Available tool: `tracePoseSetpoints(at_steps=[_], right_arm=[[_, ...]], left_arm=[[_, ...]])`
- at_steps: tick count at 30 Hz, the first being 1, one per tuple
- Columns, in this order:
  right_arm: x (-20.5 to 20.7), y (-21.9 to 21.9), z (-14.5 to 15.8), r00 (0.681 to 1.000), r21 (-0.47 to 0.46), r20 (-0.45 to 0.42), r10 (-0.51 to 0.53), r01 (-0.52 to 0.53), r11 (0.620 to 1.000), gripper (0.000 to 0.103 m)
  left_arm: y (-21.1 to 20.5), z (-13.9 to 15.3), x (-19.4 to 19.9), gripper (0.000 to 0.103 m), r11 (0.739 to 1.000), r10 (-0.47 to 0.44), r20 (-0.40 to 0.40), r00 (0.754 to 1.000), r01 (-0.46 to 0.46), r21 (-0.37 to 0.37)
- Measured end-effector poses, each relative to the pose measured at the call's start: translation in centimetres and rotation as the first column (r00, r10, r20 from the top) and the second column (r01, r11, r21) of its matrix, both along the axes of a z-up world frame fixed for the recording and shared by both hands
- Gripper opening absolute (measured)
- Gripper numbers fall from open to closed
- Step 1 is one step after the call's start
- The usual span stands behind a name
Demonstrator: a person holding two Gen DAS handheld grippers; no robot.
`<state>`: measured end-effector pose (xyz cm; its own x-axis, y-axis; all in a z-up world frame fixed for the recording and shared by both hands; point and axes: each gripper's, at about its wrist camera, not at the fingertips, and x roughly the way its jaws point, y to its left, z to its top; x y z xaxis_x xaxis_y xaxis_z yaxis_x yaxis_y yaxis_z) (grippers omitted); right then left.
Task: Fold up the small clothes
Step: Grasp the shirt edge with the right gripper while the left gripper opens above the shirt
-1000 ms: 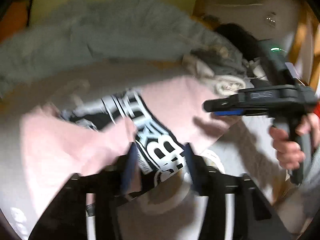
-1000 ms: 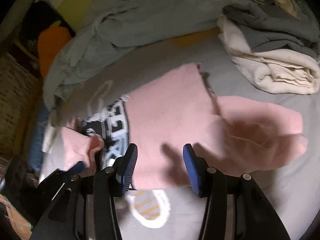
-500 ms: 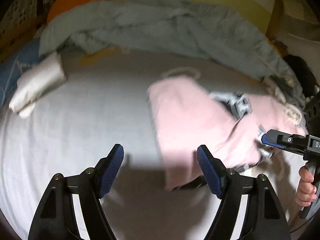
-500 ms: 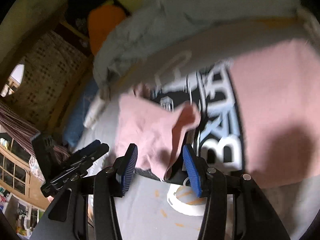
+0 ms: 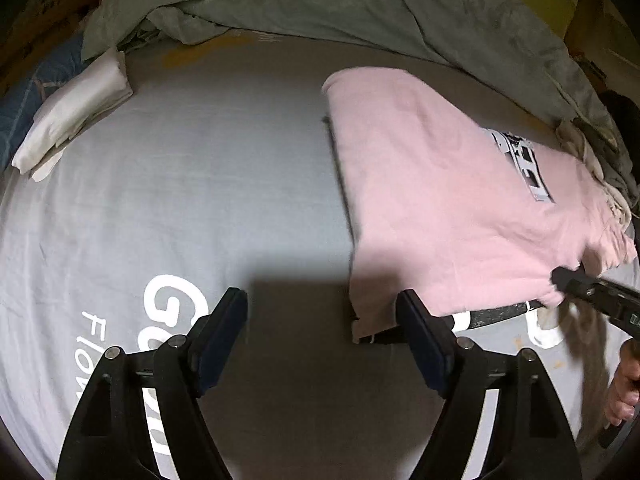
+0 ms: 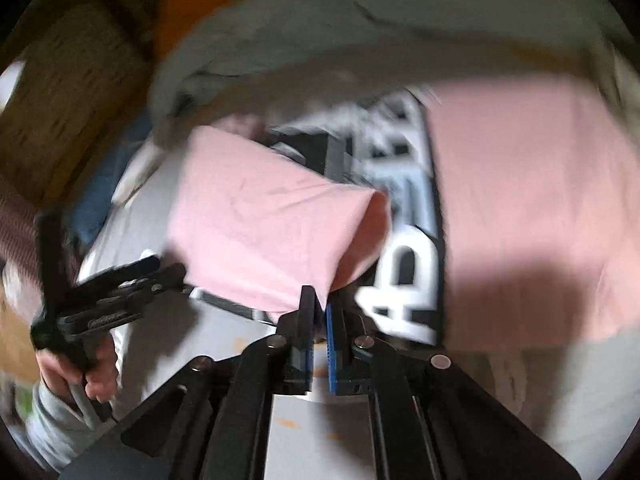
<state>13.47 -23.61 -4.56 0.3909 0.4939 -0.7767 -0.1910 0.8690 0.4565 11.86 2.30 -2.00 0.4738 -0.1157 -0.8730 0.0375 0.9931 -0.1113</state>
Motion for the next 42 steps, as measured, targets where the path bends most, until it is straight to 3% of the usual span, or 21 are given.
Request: tracePoseSetpoints(at_steps=[2, 4, 5, 8, 10, 13, 16, 18, 19, 20, 24, 27, 29, 33, 34, 36, 38, 41, 42], right_arm=[[0.4, -1.1, -0.4, 0.998, 0.064, -0.055, -0.035, 0.039, 0.997, 0.005], [0.9, -0.8, 0.2, 0.998, 0.018, -0.062, 0.0, 0.001, 1.0, 0.013], [1.0, -0.7, 0.7, 0.999, -0.019, -0.046, 0.015, -0.016, 1.0, 0.017], [1.3, -1.9, 2.6, 0.998, -0.095, 0.038, -0.059, 0.062, 0.993, 0.026], [1.4, -3.3, 3.7, 0.99, -0.071, 0.081, -0.114, 0.12, 0.99, 0.028], [1.8, -3.7, 4.6, 0.987, -0.008, 0.142, -0.071, 0.073, 0.997, 0.03], [2.3, -0.7, 4.3, 0.982, -0.062, 0.188, 0.004, 0.008, 0.998, 0.031], [2.5, 0.9, 2.9, 0.988, -0.105, 0.152, 0.036, -0.02, 0.994, 0.028], [2.6, 1.1, 2.5, 0.99, -0.117, 0.135, 0.04, -0.024, 0.993, 0.018], [2.6, 1.5, 1.9, 0.991, -0.128, 0.128, 0.04, -0.024, 0.991, 0.001], [1.5, 0.8, 2.1, 0.984, -0.201, 0.173, -0.029, 0.064, 0.978, 0.001], [1.3, 0.1, 1.4, 0.996, -0.176, 0.079, -0.046, 0.059, 0.983, 0.001], [1.2, 0.0, 0.7, 0.997, -0.191, 0.073, -0.03, 0.044, 0.981, 0.001], [1.0, -2.9, 2.0, 0.986, -0.138, 0.069, -0.154, 0.162, 0.977, 0.022], [0.5, -4.1, 2.5, 0.975, -0.1, 0.09, -0.201, 0.21, 0.973, 0.026], [-1.3, -7.5, 3.3, 0.935, 0.012, 0.104, -0.34, 0.34, 0.94, 0.052], [-3.5, -10.1, 3.4, 0.874, 0.093, 0.098, -0.475, 0.467, 0.879, 0.054], [-6.5, -13.5, 4.0, 0.734, 0.098, 0.156, -0.661, 0.655, 0.749, 0.058], [-7.3, -14.7, 4.1, 0.67, 0.068, 0.168, -0.723, 0.724, 0.686, 0.061]], left_arm=[[-0.3, -0.2, 0.1, 0.082, 1.0, -0.004, 0.0, 1.0, 0.004, 0.008], [-0.4, -0.5, 0.4, 0.085, 1.0, -0.012, -0.005, 1.0, 0.012, 0.007], [-0.4, -0.6, 0.4, 0.085, 1.0, -0.013, -0.002, 1.0, 0.013, 0.015], [-0.8, -0.6, 0.1, 0.086, 0.999, -0.022, 0.011, 1.0, 0.022, 0.046], [-0.8, -0.6, -0.1, 0.086, 0.998, -0.031, 0.017, 0.999, 0.03, 0.059], [-0.7, -0.6, -0.2, 0.086, 0.998, -0.03, 0.022, 0.999, 0.028, 0.061], [-0.9, -0.6, 0.0, 0.086, 0.998, -0.018, 0.022, 1.0, 0.017, 0.064], [-0.9, -0.6, -0.2, 0.087, 0.998, -0.019, 0.026, 0.999, 0.017, 0.067], [-0.9, -0.6, -0.2, 0.087, 0.998, -0.021, 0.028, 0.999, 0.019, 0.067], [-0.9, -0.6, -0.3, 0.087, 0.998, -0.022, 0.027, 0.999, 0.02, 0.065], [-0.8, -0.5, -0.2, 0.087, 0.998, -0.023, 0.022, 1.0, 0.021, 0.061], [-1.0, -0.6, -0.2, 0.087, 0.997, -0.027, 0.023, 0.999, 0.026, 0.071], [-1.1, -0.6, -0.2, 0.087, 0.996, -0.03, 0.024, 0.999, 0.028, 0.082], [-0.9, -0.5, -0.2, 0.086, 0.997, -0.027, 0.033, 0.999, 0.025, 0.066], [-0.8, -0.3, -0.3, 0.086, 0.998, -0.028, 0.043, 0.999, 0.026, 0.057], [-1.1, 0.3, -1.0, 0.084, 0.998, -0.05, 0.066, 0.997, 0.047, 0.042], [-2.1, 1.5, -2.0, 0.084, 0.994, -0.106, 0.112, 0.988, 0.104, 0.021], [-3.6, 4.0, -3.8, 0.084, 0.988, -0.149, 0.275, 0.95, 0.136, 0.066], [-4.1, 4.7, -4.2, 0.084, 0.986, -0.161, 0.325, 0.932, 0.137, 0.095]])
